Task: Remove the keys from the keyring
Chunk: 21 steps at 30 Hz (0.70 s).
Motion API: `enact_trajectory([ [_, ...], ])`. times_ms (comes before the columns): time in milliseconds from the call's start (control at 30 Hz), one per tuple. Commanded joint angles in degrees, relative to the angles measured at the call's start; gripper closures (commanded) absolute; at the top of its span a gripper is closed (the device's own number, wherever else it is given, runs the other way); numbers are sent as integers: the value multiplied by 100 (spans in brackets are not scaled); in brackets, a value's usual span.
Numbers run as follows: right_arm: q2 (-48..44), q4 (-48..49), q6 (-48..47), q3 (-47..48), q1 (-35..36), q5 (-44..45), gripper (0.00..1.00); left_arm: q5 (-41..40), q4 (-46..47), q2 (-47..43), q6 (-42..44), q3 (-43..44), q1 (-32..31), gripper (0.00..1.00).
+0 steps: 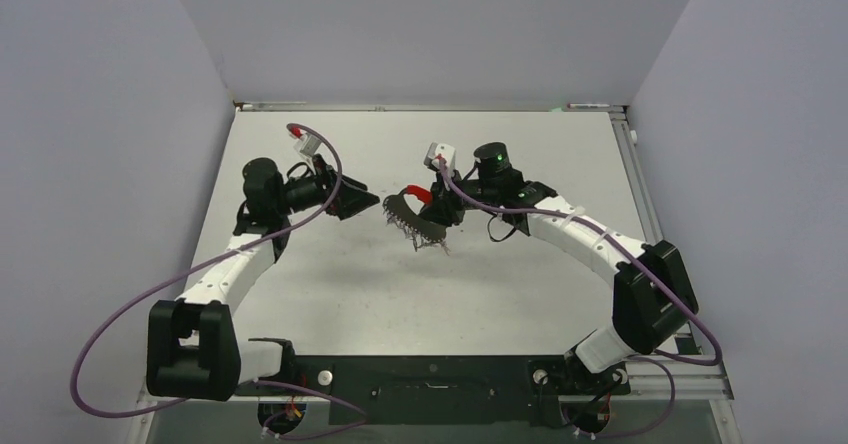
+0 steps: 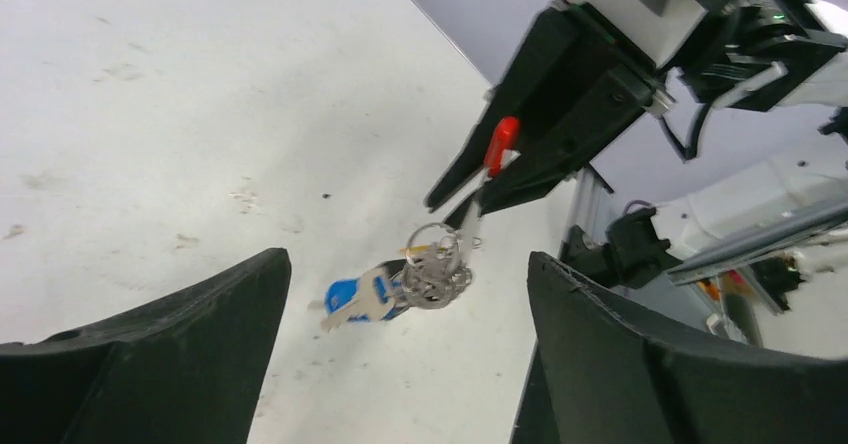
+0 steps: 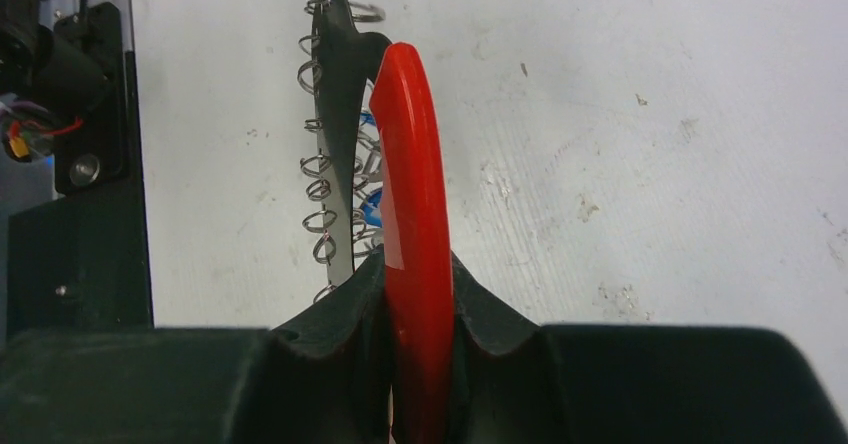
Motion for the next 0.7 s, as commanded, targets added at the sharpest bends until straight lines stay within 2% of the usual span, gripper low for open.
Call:
enact_trajectory([
  [0,-220,-1399,-1025,578,-13,216,95,-296,-1219,-159,1150,618,407,5],
  [33,-208,-1578,-1111,637,-1,235,95,-353,-1388,-156,1274,698,512,2],
  [233,-179,-2716,-1761,946,390,350,95,-594,-2051,-189,1907,949,1169,4],
  [433,-122,-3558,-2403,822,1053,266,94,-747,-2629,-357,2484,844,1344,4],
  [667,1043,-4125,-3259,1355,753,10,91,-821,-2870,-471,2769,662,1345,4],
])
